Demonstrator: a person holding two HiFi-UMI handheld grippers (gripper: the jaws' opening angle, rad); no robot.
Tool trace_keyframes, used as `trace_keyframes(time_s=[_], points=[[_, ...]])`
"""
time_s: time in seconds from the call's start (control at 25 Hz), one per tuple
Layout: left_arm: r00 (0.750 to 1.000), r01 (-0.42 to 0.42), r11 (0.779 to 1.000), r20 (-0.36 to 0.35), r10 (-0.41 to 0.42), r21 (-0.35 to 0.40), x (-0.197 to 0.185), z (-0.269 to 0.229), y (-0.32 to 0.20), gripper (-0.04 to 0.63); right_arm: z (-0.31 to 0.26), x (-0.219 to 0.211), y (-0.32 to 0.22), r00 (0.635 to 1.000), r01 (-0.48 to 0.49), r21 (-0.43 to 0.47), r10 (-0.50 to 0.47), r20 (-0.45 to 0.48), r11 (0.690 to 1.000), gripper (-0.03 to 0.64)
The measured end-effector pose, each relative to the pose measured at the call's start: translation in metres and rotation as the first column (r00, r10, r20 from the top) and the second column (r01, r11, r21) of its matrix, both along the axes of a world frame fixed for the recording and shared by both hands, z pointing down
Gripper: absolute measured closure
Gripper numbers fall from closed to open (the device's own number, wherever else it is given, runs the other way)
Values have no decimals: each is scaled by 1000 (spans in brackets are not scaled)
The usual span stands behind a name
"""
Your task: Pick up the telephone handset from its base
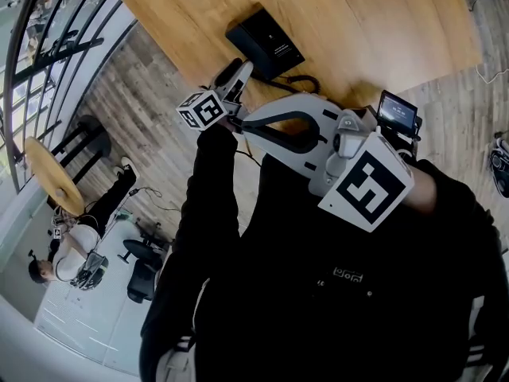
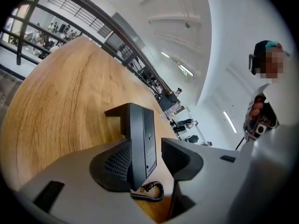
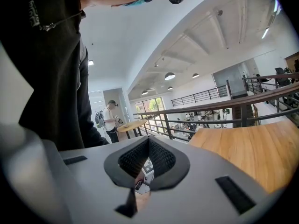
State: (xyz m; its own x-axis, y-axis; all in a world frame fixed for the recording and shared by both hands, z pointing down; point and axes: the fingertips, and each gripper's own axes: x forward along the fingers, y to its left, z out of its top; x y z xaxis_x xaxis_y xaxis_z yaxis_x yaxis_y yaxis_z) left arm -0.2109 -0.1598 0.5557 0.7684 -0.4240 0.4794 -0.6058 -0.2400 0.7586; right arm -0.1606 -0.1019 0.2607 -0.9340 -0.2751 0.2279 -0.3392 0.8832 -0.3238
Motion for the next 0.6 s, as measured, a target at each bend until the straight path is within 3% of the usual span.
trace_keyframes(time_s=[0.28,0.4,0.6], points=[[1000,-29,998,-12,28,-53,1,20,0,396,3,2,-3,1000,0,-16,0,1,1000,598],[997,-61,995,-54,57,-73,3,29,6,396,6,6,-4,1000,-10,-39,11,12,999,598],[996,-38,996,-88,31,-82,-4,38,7,396,7,10,-3,1000,-16,-54,18,20,998,598]])
